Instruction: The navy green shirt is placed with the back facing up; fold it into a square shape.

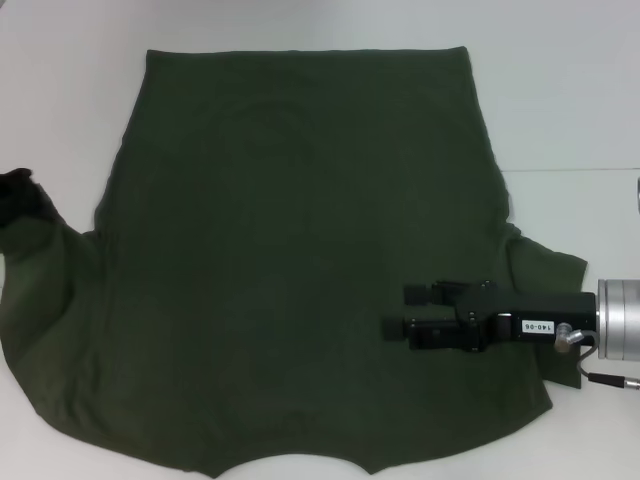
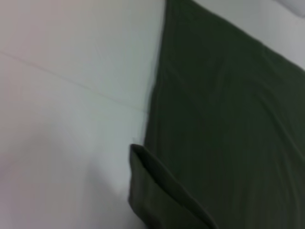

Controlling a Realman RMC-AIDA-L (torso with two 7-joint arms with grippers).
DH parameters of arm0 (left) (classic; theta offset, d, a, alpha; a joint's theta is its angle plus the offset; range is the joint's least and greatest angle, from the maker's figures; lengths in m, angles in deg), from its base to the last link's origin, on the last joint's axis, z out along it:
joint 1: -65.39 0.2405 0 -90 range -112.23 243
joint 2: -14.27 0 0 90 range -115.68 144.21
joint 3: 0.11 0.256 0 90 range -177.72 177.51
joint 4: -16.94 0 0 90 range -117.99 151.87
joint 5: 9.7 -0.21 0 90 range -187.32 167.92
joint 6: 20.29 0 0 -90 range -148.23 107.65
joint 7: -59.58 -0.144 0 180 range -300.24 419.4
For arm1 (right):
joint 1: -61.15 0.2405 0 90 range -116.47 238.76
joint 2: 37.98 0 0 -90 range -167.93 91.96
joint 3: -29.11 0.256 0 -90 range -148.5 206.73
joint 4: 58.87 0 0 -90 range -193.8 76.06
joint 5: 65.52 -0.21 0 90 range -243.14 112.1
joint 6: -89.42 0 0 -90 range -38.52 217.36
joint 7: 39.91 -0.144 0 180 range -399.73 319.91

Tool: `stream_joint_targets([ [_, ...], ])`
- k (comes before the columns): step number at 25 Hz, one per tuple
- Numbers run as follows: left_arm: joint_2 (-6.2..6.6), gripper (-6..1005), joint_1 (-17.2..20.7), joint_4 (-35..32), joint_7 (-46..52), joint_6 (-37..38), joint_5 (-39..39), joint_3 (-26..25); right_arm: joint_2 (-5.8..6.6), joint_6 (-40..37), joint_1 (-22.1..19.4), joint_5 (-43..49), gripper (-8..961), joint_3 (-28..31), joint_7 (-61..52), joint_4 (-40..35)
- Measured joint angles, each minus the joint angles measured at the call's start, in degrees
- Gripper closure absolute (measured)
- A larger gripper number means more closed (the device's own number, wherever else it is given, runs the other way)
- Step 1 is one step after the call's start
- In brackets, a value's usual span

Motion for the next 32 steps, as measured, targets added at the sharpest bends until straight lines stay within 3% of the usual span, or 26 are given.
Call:
stream_joint_targets([
  [5, -0.2, 933, -1.62, 0.19, 4.74, 0.85, 0.19, 2.93, -0.06, -0.15, -0.4, 0.0, 45, 0.47, 0.2, 0.0],
  [12, -1.89, 920, -4.03, 4.06, 9.0, -1.47, 0.26, 4.5, -0.23, -0.31, -0.66, 0.01, 46, 0.63, 0.49, 0.0],
  [17, -3.6, 910, -5.72, 8.25, 11.31, -5.74, 0.33, 4.88, -0.26, -0.27, -0.88, 0.06, 47, 0.63, 0.54, 0.0],
  [20, -5.57, 905, -5.98, 9.2, 13.03, -8.98, 0.54, 4.97, -0.32, -0.3, -0.91, 0.04, 47, 0.63, 0.54, 0.0],
  [23, -6.74, 899, -5.78, 9.35, 13.11, -10.92, 3.36, 4.68, -0.32, -0.23, -1.01, 0.02, 48, 0.63, 0.46, 0.0],
  [26, -7.07, 667, -4.59, 9.65, 12.57, -11.45, 10.01, 4.61, -0.32, 0.0, -1.06, 0.01, 48, 0.65, 0.22, 0.0],
  [32, -7.63, 478, 0.74, 9.98, 3.91, -11.59, 27.62, 4.6, -0.38, 0.81, -1.05, 0.0, 50, 1.38, 0.06, 0.0],
])
